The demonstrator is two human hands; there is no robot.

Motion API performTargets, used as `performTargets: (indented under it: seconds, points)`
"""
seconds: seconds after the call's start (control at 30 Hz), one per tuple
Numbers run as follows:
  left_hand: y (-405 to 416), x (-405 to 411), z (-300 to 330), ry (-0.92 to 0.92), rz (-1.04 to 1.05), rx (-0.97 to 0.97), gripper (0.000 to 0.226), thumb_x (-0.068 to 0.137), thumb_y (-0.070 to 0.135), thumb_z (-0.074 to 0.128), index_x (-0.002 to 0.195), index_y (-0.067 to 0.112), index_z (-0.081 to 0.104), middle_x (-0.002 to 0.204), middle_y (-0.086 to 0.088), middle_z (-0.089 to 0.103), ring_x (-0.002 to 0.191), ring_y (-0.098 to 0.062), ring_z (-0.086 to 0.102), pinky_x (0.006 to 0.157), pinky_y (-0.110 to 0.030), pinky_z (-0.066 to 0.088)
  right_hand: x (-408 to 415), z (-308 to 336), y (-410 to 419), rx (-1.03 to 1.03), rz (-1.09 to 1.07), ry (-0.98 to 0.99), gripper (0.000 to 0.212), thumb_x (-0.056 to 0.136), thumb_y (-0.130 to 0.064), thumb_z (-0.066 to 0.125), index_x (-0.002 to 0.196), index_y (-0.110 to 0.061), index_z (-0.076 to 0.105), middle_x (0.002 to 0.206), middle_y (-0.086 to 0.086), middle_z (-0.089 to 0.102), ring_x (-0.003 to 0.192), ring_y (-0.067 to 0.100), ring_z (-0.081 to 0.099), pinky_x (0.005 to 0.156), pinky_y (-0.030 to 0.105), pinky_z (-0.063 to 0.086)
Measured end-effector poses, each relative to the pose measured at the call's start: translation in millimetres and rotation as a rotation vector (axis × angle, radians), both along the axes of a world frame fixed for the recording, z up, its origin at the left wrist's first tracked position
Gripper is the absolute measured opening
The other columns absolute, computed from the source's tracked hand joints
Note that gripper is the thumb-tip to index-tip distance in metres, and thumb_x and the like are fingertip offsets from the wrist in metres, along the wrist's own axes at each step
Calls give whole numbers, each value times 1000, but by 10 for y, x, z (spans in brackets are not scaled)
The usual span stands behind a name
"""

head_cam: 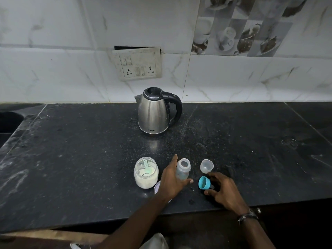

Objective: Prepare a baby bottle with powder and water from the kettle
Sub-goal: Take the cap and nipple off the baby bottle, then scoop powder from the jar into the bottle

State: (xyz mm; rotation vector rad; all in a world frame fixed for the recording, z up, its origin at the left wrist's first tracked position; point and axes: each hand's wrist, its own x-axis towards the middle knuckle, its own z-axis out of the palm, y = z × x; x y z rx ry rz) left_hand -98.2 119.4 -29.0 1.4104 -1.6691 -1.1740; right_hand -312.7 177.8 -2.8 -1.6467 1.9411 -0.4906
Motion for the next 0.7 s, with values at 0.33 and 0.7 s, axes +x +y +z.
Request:
performTargets:
  seconds: [0.33, 0.7]
  points:
    - [36, 12, 299, 115, -71, -200, 142, 63, 59, 90, 164, 21, -3, 173, 8, 1, 159, -11, 0, 129, -36, 14, 107, 368, -139, -346, -24, 73, 69, 60, -78, 66, 106, -27, 67, 85, -15, 65, 72, 1, 62, 62, 28, 56]
    - [17, 484, 575, 126, 332, -537, 115, 78, 62, 77, 159, -1, 25, 169, -8, 25, 160, -24, 12, 126, -25, 18, 925, 879, -730, -609, 264, -92, 16, 91, -29, 63, 87, -16, 72, 88, -6, 65, 75, 8, 61, 64, 37, 53]
